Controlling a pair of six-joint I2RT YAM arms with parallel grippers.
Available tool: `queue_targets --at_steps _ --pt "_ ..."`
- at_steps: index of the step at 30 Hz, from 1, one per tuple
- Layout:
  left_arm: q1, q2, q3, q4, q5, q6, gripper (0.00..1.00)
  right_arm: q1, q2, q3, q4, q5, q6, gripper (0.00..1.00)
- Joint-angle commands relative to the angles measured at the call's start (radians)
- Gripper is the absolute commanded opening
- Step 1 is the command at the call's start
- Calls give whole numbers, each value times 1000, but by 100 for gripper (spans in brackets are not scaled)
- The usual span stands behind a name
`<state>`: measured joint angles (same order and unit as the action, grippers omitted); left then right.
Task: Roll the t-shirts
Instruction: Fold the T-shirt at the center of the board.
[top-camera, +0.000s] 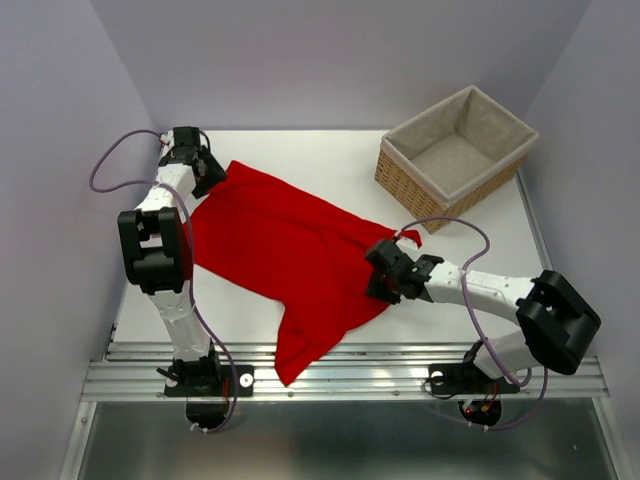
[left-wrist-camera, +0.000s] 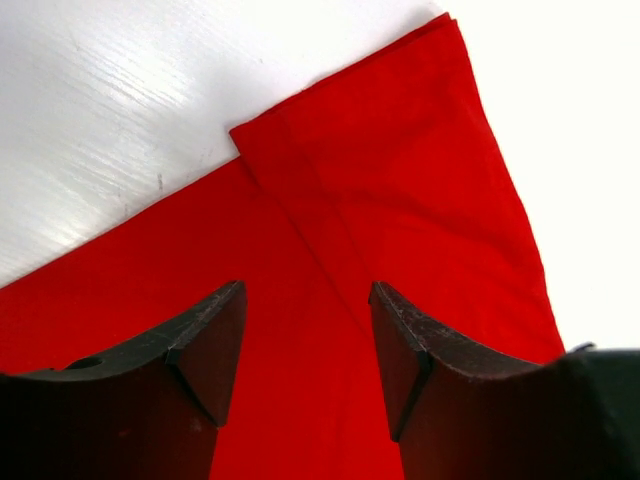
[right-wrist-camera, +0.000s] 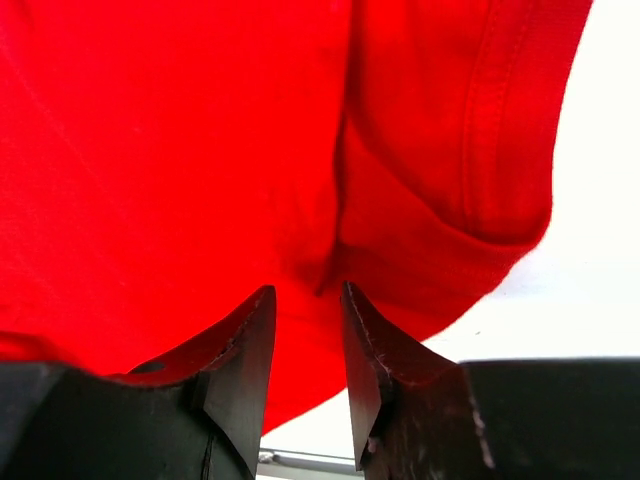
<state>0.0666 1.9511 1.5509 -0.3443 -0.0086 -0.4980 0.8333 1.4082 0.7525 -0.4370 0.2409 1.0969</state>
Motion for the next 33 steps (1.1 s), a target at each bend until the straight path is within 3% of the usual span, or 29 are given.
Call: queue_targets --at_steps 1,8,16,18,21,26,30,31,33 --pt "-7 -43 1 21 4 18 63 9 18 7 46 46 23 38" --pt "-11 -40 0 24 4 18 63 9 74 25 60 44 12 34" --pt "-11 -37 1 24 4 22 62 9 38 24 58 58 17 7" --pt "-11 -34 0 25 4 22 62 9 31 25 49 64 15 8" --pt "-13 -32 -9 31 33 19 62 9 29 25 35 72 14 25" --pt "-14 -32 -12 34 38 21 62 9 51 33 35 72 17 25" --pt "-14 -31 -3 28 33 26 62 9 60 48 35 77 14 12" --pt "-14 -29 3 27 33 27 63 9 58 51 35 78 12 4" --pt "-14 -27 8 24 33 27 62 9 54 54 35 77 11 1"
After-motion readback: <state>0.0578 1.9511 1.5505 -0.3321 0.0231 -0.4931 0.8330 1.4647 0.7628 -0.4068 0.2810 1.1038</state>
